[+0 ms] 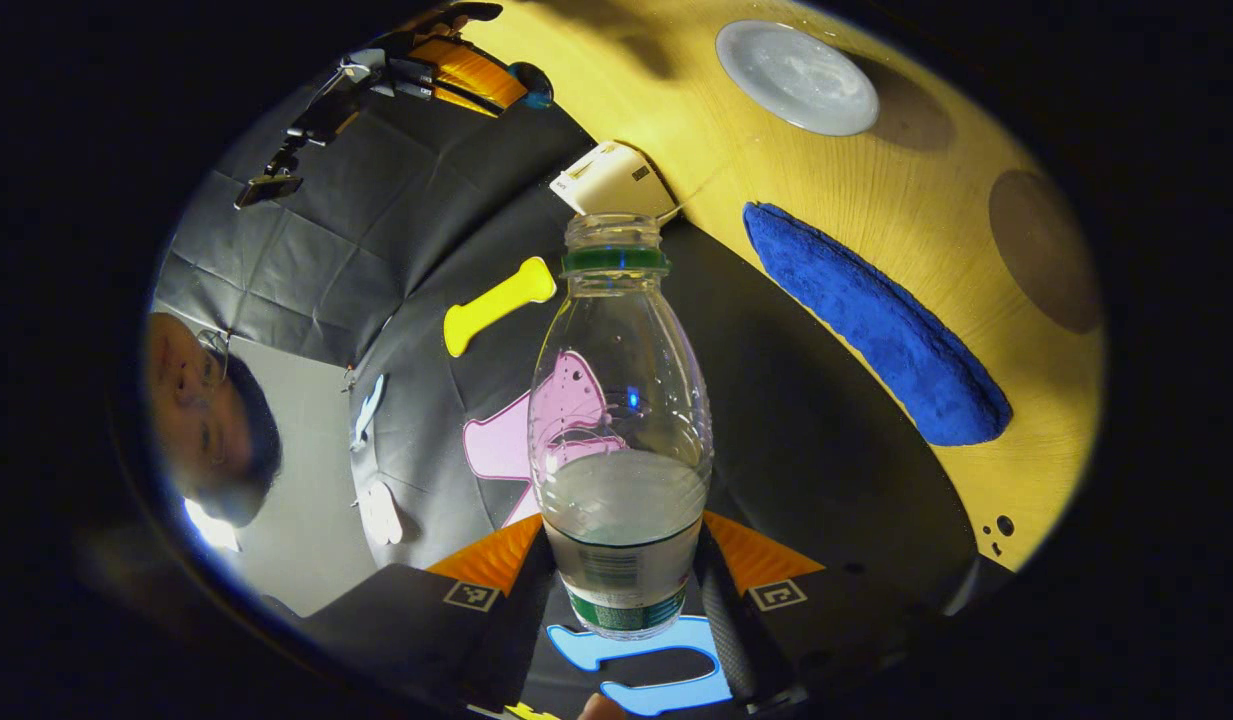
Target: Open the teacup lid with one hand, grasp the water bottle and pour water into the teacup with the other hand; after pouring, place the water bottle on the coaster and then close the teacup lid.
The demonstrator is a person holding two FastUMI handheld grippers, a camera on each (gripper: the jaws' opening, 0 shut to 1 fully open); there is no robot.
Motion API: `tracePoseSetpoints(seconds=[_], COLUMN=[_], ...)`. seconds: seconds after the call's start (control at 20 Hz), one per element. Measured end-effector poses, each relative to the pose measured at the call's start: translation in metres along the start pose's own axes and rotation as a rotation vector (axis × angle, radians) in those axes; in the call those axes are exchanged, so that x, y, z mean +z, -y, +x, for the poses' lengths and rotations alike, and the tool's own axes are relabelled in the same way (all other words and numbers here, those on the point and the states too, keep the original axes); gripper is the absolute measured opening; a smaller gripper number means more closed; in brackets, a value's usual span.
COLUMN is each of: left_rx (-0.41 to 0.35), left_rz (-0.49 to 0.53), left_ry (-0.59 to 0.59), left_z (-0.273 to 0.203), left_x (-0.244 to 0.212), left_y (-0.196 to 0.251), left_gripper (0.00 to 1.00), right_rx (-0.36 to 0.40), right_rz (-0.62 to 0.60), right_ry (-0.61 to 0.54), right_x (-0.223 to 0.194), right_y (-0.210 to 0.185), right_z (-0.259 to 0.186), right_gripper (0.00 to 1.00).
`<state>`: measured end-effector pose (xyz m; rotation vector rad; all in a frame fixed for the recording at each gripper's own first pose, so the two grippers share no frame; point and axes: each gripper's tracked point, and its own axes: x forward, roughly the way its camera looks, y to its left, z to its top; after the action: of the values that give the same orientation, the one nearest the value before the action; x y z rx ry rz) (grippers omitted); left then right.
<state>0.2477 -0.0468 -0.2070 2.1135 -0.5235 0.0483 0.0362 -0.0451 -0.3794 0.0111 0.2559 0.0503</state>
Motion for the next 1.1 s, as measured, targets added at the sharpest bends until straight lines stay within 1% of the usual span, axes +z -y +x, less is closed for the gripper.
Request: tracePoseSetpoints(seconds=[0.05, 0.15, 0.2, 0.25, 0.45, 0.5, 0.6, 0.7, 0.9, 0.95, 1.05, 1.1], left_rx=[-0.008, -0.033, -0.049, -0.072, -0.175, -0.196, -0.229, -0.239, -0.253, -0.248, -0.237, -0.238], left_rz=[-0.009, -0.033, -0.070, -0.139, -0.577, -0.692, -0.941, -1.183, -1.611, -1.722, -1.901, -1.970], left_ry=[-0.008, -0.029, -0.047, -0.068, -0.157, -0.183, -0.239, -0.300, -0.374, -0.391, -0.414, -0.419], left_z=[-0.001, 0.000, 0.000, -0.003, -0.014, -0.017, -0.024, -0.032, -0.033, -0.043, -0.033, -0.031], left_x=[-0.002, -0.006, -0.008, -0.013, -0.015, -0.015, -0.012, -0.020, -0.017, -0.023, -0.014, -0.010], left_y=[0.003, 0.009, 0.012, 0.019, 0.040, 0.043, 0.050, 0.055, 0.064, 0.057, 0.063, 0.063], left_gripper=[0.75, 0.75, 0.75, 0.75, 0.75, 0.75, 0.74, 0.74, 0.75, 0.75, 0.75, 0.75], right_rx=[0.000, 0.002, 0.002, 0.003, 0.007, 0.008, 0.011, 0.015, 0.025, 0.027, 0.029, 0.029], right_rz=[0.001, 0.001, 0.001, 0.000, 0.003, 0.002, 0.004, 0.009, 0.019, 0.024, 0.028, 0.029], right_ry=[-0.001, -0.003, -0.005, -0.007, -0.016, -0.017, -0.022, -0.025, -0.026, -0.026, -0.027, -0.026], right_x=[-0.001, -0.002, -0.003, -0.004, -0.007, -0.008, -0.009, -0.010, -0.011, -0.010, -0.010, -0.010], right_y=[0.000, -0.001, -0.002, -0.002, -0.006, -0.006, -0.007, -0.010, -0.015, -0.016, -0.017, -0.018], right_z=[0.001, 0.002, 0.002, 0.002, 0.004, 0.005, 0.006, 0.008, 0.011, 0.011, 0.012, 0.012], right_gripper=[0.27, 0.27, 0.27, 0.27, 0.27, 0.31, 0.31, 0.31, 0.31, 0.27, 0.27, 0.31])
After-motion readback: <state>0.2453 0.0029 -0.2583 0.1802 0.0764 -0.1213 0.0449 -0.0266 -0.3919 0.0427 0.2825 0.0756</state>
